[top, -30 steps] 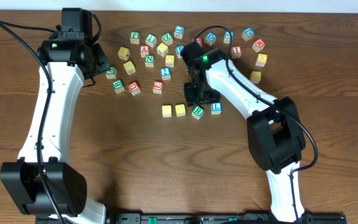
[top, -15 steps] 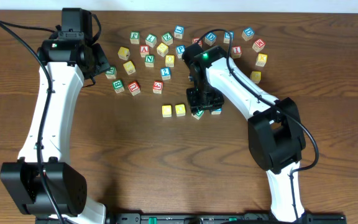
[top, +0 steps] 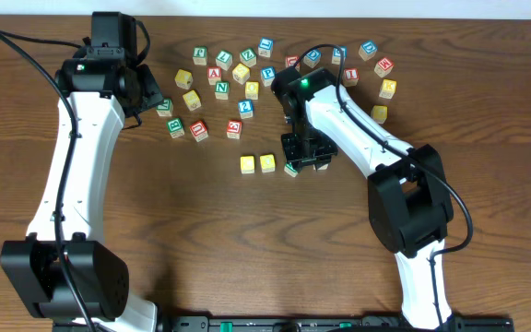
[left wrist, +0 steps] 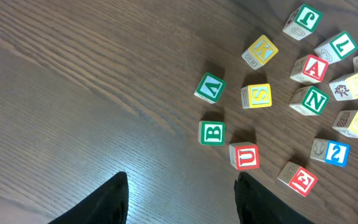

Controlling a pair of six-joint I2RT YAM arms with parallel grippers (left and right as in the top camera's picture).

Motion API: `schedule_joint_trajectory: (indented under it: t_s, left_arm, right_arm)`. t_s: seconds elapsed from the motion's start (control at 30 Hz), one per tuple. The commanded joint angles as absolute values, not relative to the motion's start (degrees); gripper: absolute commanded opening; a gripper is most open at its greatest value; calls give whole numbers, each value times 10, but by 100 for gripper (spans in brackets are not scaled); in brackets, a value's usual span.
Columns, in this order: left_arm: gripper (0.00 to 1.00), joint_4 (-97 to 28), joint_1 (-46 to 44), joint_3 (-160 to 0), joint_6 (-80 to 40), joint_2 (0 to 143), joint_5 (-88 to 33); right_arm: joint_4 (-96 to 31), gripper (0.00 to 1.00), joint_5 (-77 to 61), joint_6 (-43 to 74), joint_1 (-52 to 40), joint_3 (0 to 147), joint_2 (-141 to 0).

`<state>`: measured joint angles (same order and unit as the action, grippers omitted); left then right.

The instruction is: Spell out CORL

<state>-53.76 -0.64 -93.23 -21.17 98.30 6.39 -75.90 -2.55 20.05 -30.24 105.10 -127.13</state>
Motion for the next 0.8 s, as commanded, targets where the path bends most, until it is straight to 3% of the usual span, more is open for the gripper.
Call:
schedule_joint_trajectory:
  t_s: [0.0, 0.77]
  left_arm:
    - [54, -539, -6, -932, -216, 986, 71]
    - [54, -539, -6, -932, -216, 986, 71]
  right_arm:
    - [-761, 34, -10, 197, -298, 1059, -1269]
    - [-752, 35, 27, 197, -305, 1040, -1269]
